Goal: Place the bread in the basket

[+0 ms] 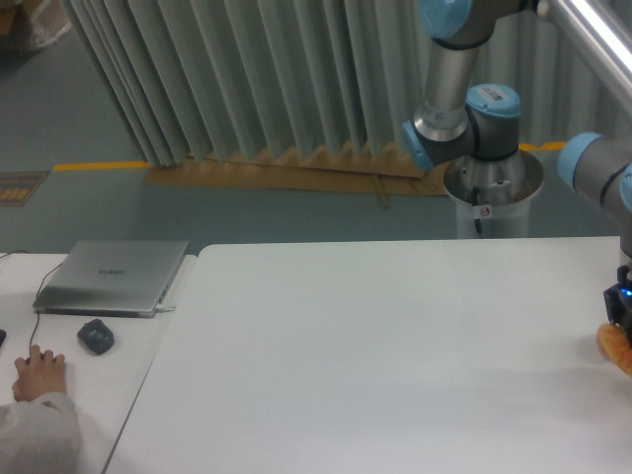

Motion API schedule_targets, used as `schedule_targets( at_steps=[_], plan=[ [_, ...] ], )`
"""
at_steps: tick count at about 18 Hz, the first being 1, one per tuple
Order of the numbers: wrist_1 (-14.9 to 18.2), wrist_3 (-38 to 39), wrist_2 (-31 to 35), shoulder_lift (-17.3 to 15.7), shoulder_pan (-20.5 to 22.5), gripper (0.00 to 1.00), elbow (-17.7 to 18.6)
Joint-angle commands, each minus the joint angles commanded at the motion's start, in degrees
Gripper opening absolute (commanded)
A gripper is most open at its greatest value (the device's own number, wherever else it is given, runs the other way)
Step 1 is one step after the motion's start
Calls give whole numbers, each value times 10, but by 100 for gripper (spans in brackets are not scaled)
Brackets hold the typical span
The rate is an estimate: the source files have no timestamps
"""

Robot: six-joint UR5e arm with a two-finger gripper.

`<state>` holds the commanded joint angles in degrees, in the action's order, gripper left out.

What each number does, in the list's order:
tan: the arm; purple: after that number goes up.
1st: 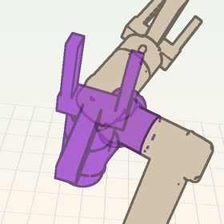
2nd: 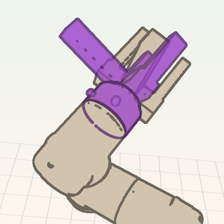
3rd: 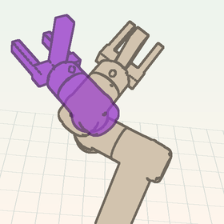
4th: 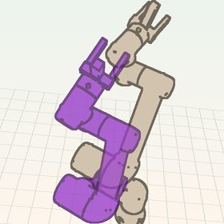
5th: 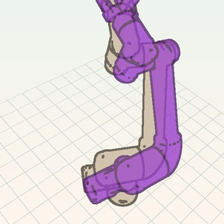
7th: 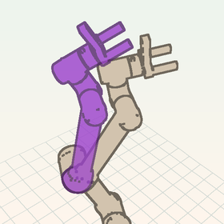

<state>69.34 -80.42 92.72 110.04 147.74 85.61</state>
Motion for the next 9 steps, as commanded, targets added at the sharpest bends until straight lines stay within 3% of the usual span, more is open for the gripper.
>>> schedule_targets(
  at_steps=[9],
  plan=[
    [2, -71, -19, -8, 47, 30, -1]
  ],
)
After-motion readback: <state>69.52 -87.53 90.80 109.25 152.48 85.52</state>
